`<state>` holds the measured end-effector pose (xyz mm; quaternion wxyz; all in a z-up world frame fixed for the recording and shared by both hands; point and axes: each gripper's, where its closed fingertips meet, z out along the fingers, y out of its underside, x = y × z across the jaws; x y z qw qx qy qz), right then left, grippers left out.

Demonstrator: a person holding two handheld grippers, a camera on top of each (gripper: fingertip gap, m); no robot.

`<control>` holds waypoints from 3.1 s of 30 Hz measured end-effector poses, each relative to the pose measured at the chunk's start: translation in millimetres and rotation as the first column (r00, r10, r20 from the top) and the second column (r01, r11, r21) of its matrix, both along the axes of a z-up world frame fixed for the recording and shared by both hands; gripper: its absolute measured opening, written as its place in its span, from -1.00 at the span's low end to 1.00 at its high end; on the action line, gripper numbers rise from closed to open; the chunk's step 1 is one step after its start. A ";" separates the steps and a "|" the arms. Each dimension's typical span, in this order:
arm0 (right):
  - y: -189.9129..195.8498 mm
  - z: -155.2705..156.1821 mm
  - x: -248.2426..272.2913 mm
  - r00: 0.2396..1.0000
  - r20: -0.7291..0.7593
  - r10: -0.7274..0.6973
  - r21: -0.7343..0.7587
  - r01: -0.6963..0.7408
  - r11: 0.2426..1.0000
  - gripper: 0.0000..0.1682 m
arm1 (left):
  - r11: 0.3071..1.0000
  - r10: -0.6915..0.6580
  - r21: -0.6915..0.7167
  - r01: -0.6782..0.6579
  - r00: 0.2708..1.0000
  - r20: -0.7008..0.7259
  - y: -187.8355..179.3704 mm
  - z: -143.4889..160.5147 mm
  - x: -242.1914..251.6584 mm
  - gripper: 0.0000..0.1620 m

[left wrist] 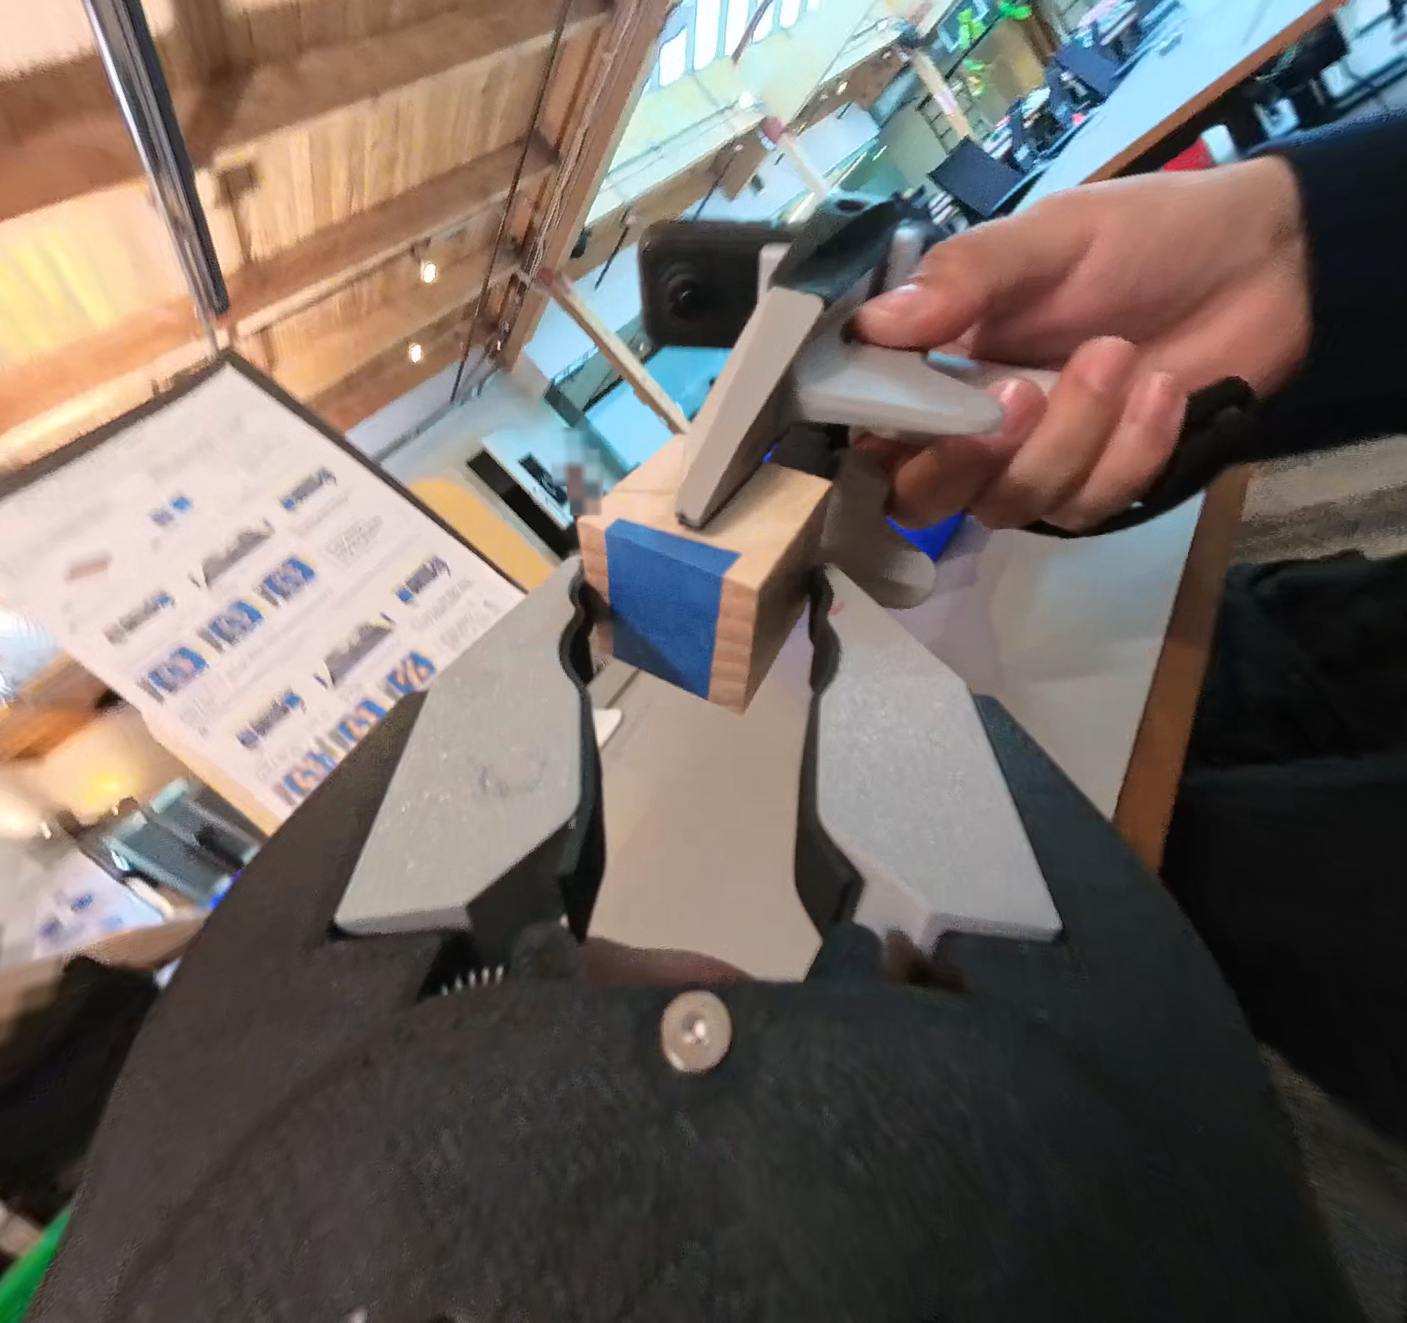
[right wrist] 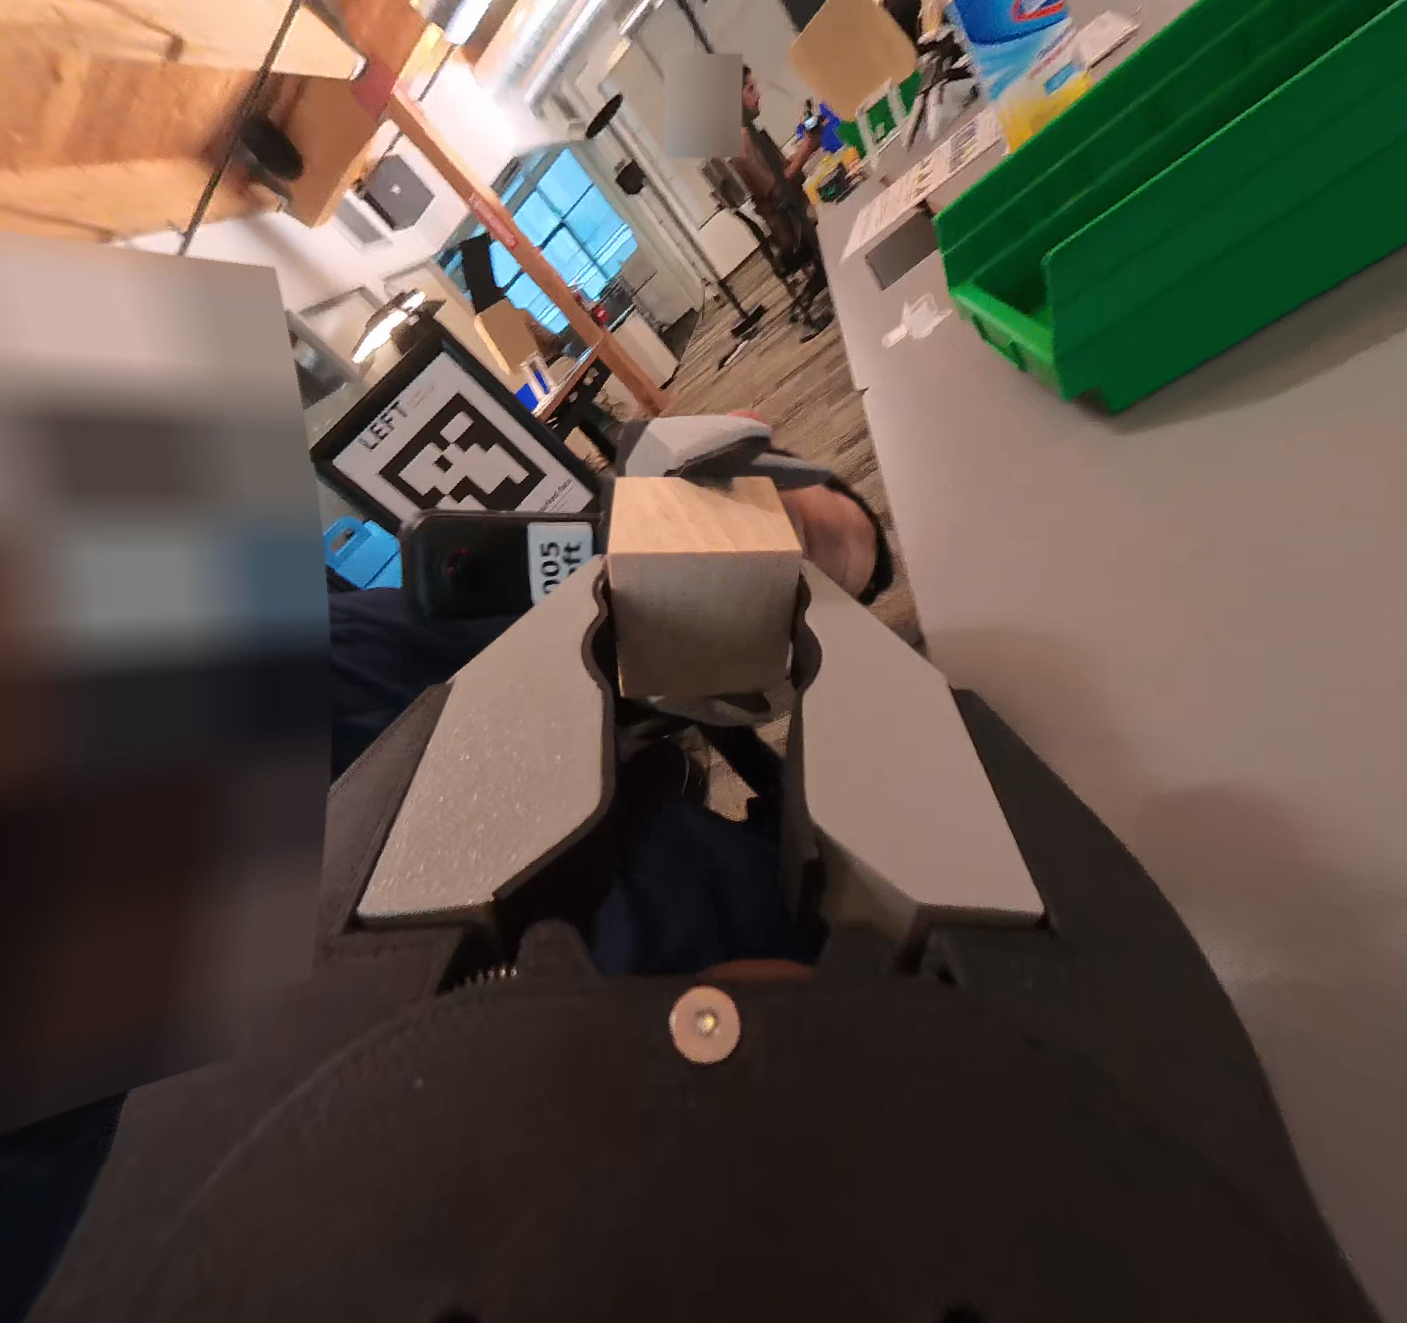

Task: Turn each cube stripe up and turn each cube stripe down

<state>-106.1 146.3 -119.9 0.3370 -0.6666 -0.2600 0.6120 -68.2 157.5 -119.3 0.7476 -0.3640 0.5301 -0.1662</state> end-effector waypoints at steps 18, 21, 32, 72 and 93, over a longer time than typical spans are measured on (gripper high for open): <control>21.1 -1.2 2.0 0.991 -0.064 -0.115 -0.032 0.113 0.993 -0.50 | 0.968 0.172 -0.210 -0.139 0.974 0.145 19.9 -5.8 1.0 -0.34; 18.4 -2.1 2.6 0.994 -0.038 -0.104 -0.007 0.104 0.995 -0.50 | 0.970 0.171 -0.198 -0.143 0.976 0.133 18.0 -5.8 1.7 -0.34; 16.1 -15.5 2.8 0.989 0.097 -0.113 0.035 0.110 0.993 -0.50 | 0.968 0.155 -0.213 -0.131 0.983 0.095 20.1 -10.1 3.2 -0.34; 160.8 -119.9 420.4 -0.088 0.784 -0.615 0.391 0.838 0.379 -0.48 | 0.956 0.132 -0.265 -0.126 0.991 0.004 27.1 -28.4 9.2 -0.35; 138.3 -4.2 363.5 0.084 0.522 -0.849 0.425 0.837 0.345 -0.35 | 0.932 0.188 -0.321 -0.167 0.982 0.035 49.4 -13.6 -11.7 -0.37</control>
